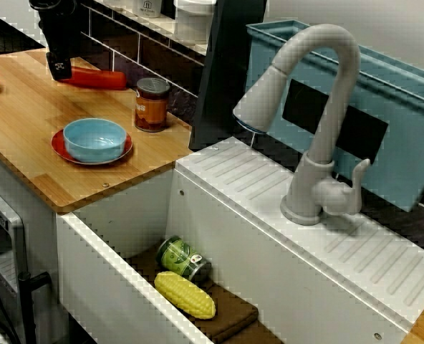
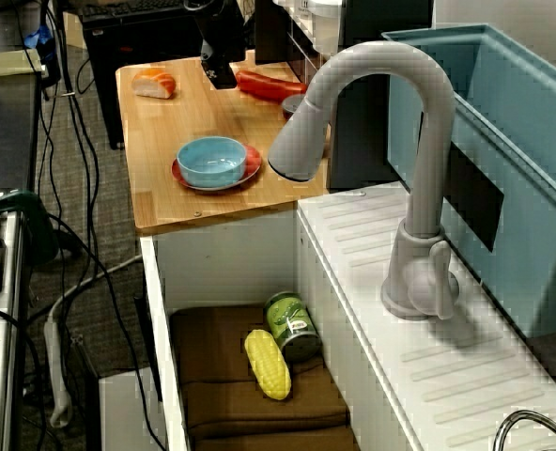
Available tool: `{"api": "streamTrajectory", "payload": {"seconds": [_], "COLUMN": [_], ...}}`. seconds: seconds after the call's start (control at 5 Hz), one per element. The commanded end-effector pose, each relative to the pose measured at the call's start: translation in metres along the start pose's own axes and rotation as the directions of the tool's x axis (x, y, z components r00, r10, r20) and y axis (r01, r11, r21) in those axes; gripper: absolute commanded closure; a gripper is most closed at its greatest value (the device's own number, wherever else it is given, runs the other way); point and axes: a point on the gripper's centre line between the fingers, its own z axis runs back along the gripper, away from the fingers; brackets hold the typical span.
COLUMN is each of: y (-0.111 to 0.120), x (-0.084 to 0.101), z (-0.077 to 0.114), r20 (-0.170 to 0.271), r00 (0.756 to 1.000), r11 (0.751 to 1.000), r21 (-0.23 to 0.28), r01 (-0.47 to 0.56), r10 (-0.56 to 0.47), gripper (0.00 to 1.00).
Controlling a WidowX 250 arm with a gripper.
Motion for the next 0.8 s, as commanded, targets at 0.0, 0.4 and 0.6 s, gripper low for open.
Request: {"api": "streamTrajectory", "payload": {"seconds": [0.0,0.4,0.6], "y": [0.034,0.035,0.035], "x": [0.010,0.015,0.019], "z": [0.037,0.028,0.021], "r20": [0.043,0.036,0.025], "r00": [0.999,0.999,0.999], "r11": [0.991,0.991,0.991], "r21": [0.131,0.127,0.130], "r01": [-0.021,-0.029,-0.028], "r10": [0.016,0.024,0.025], "gripper": [0.00,0.00,0.00]}}
